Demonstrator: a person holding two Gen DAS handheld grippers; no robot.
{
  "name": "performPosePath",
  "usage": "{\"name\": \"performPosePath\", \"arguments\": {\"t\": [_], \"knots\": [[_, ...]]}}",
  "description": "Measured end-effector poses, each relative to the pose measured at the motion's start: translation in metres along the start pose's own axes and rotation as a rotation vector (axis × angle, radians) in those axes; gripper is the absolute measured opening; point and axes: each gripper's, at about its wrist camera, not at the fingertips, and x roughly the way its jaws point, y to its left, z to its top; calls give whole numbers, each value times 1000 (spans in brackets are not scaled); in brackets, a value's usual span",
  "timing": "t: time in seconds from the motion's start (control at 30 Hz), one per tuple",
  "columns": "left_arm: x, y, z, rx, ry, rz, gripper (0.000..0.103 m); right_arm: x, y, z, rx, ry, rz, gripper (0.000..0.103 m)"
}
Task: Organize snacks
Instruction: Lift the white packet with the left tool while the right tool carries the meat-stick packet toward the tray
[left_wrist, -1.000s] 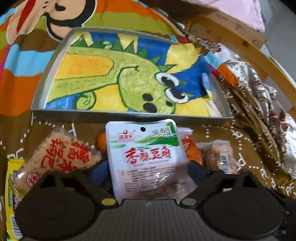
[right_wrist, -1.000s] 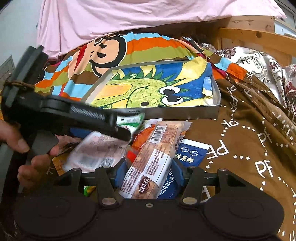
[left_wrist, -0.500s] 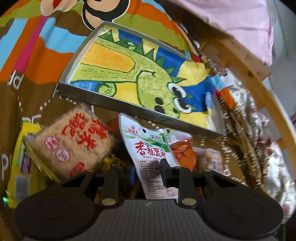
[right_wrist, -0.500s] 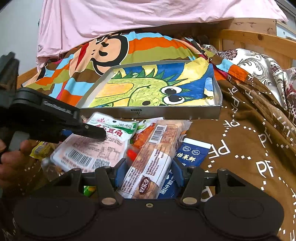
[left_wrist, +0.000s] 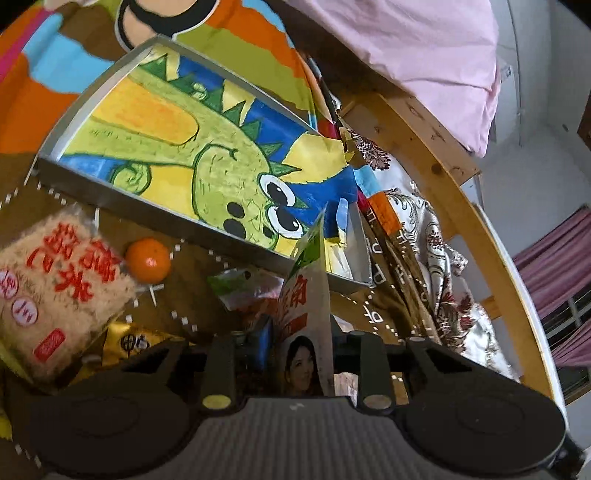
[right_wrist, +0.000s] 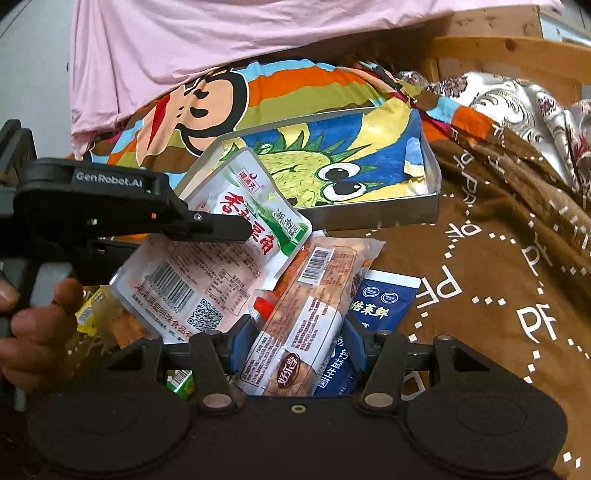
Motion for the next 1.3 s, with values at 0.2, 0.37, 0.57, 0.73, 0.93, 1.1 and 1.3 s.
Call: {"name": "performPosePath", "arguments": {"t": [0.2,0.37,0.57,0.73,0.93,1.1,1.3], "knots": [[7,-8,3,80,22,135,29,5,-7,9,90,5,51,64],[7,-8,6,93,35,144,29,6,-22,15,208,0,100,65],[8,-15,9,167,27,174,29,16,-29,25,243,19,75,63],[17,-21,17,237,78,186,29,24,-32,29,246,34,56,52],[26,-19,32,214,141,177,35,30,-37,35,256,43,58,51],[25,-26,29,270,125,219,19,35,-38,39,251,51,50,43],[14,-39,10,374,71,256,15,26,-31,32,209,36,52,42]]}}
